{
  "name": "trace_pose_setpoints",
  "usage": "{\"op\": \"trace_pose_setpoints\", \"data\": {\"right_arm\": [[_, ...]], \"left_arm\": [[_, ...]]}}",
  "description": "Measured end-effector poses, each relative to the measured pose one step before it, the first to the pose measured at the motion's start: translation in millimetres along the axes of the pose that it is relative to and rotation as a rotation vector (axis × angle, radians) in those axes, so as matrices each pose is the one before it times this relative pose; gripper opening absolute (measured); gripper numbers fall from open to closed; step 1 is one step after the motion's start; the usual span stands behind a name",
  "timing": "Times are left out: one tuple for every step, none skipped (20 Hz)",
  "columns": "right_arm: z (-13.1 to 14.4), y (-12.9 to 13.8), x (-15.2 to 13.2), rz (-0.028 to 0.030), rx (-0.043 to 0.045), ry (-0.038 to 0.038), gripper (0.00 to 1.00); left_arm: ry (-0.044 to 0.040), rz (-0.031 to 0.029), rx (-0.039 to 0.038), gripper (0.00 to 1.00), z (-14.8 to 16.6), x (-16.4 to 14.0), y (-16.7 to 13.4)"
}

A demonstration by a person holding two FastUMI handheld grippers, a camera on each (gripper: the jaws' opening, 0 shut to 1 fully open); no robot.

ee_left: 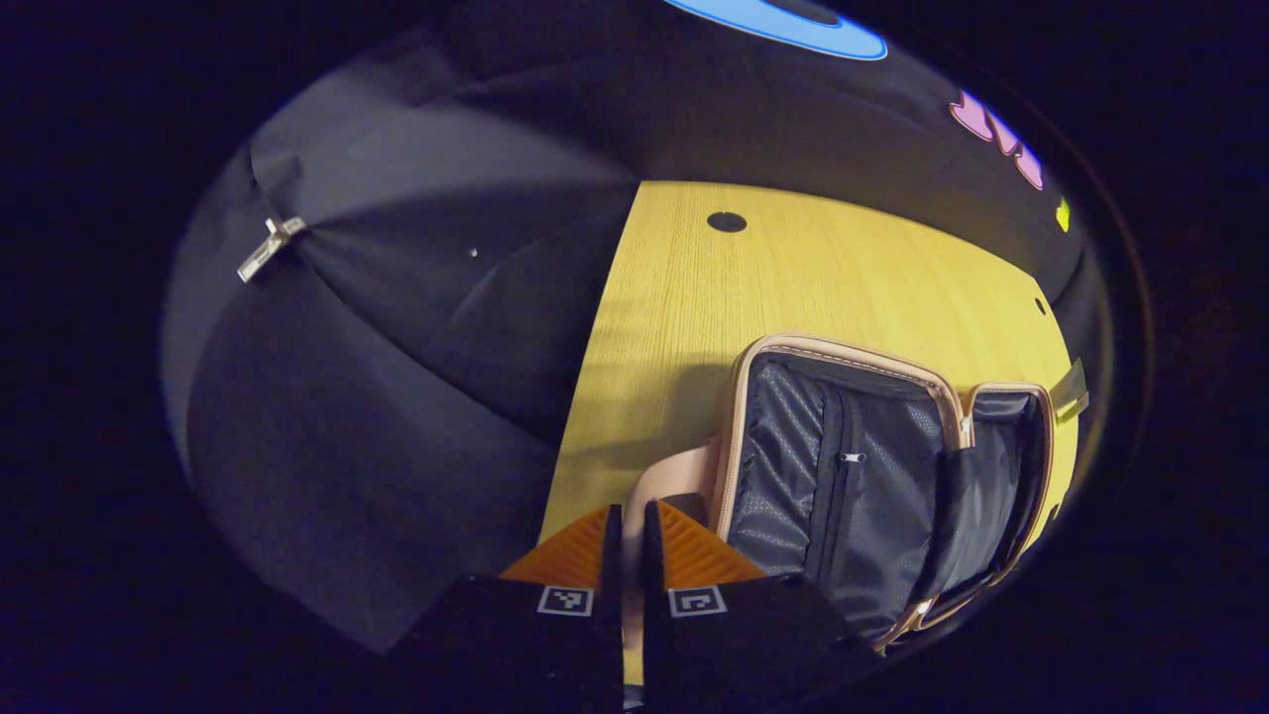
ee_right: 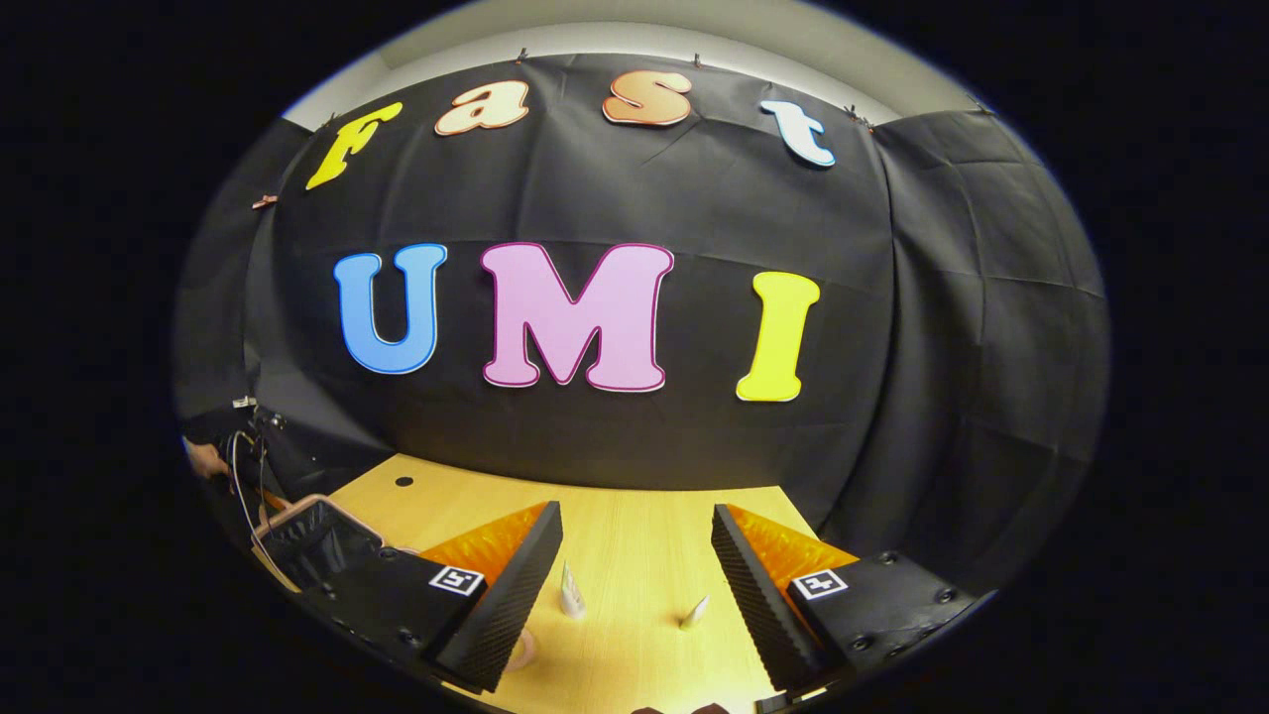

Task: First open the suitcase, pack the skin care products into it, and then close the suitcase.

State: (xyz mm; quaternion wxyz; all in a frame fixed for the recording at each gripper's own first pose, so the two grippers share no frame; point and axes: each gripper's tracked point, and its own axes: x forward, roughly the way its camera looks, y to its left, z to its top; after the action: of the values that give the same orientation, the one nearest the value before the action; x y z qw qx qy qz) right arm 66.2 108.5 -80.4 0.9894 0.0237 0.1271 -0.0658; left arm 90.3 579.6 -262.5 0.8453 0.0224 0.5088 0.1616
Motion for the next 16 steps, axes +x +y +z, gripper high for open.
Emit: {"op": "trace_pose_setpoints", "data": {"right_arm": [[-0.98, 1.37, -0.23, -0.01043, -0.00356, 0.00877, 0.96], [-0.01, 0.27, -0.01, -0.01036, 0.0002, 0.00546, 0.96], [0.23, 1.44, -0.72, -0.00639, 0.00282, 0.00416, 0.96], [-1.66, 0.82, 0.33, -0.00563, 0.00301, 0.00545, 0.96], [-2.34, 0.32, 0.79, -0.00642, 0.00235, 0.00619, 0.96], [-3.2, 0.32, -0.02, -0.00659, 0.00395, 0.00641, 0.96], [-2.4, -0.16, 0.55, -0.00377, 0.00854, 0.00801, 0.96], [-2.3, 0.09, -0.87, -0.00125, 0.00429, 0.00248, 0.96], [-0.72, -0.31, -1.49, -0.00148, -0.00882, -0.00083, 0.96], [0.27, -4.06, -0.59, -0.01028, -0.01908, -0.00885, 0.96], [1.6, -4.53, -0.27, -0.00842, -0.02221, -0.01248, 0.96], [0.09, -2.72, -1.21, -0.00271, -0.02022, -0.00608, 0.96], [-0.08, -2.55, -0.08, -0.00224, -0.01216, -0.00192, 0.96], [1.07, -1.16, 0.87, 0.00642, -0.01102, -0.00657, 0.96], [2.47, 0.34, 0.84, 0.00824, -0.00815, -0.01223, 0.96], [3.02, -0.43, 0.29, 0.00881, -0.00946, -0.0168, 0.97]], "left_arm": [[0.01567, -0.01396, -0.00851, 0.14, -3.4, 8.4, 1.61], [0.01743, -0.01265, -0.00173, 0.15, -4.43, 8.5, 0.88], [0.01264, 0.00157, 0.01116, 0.17, -2.82, 5.92, 3.71], [-0.00357, 0.00761, 0.01803, 0.18, -0.42, 2.81, 3.57], [-0.0153, 0.00298, 0.01242, 0.25, 2.87, 0.57, 1.56], [-0.01766, 0.01122, 0.0035, 0.29, 0.38, -0.57, 2.58], [-0.03315, -0.01652, 0.008, 0.39, 5.09, -4.97, -2.06], [-0.04926, -0.02091, 0.01892, 0.44, 7.16, -3.71, -5.35], [-0.05998, 0.00347, 0.02909, 0.65, 12.32, -11.62, -0.47], [-0.07563, 0.01309, 0.0341, 0.78, 15.47, -11.28, -0.2], [-0.08359, 0.00326, 0.02266, 1.0, 19.7, -14.88, -5.47], [-0.0799, -0.01205, 0.00843, 0.98, 20.88, -15.27, -11.51], [-0.06904, -0.02725, 0.00108, 0.97, 20.37, -18.2, -13.23], [-0.06899, -0.03381, -0.00249, 0.97, 21.09, -15.95, -19.78], [-0.06118, -0.03978, -0.00135, 0.97, 21.61, -15.34, -28.63], [-0.04729, -0.04002, -0.00022, 0.97, 18.79, -12.82, -30.72]]}}
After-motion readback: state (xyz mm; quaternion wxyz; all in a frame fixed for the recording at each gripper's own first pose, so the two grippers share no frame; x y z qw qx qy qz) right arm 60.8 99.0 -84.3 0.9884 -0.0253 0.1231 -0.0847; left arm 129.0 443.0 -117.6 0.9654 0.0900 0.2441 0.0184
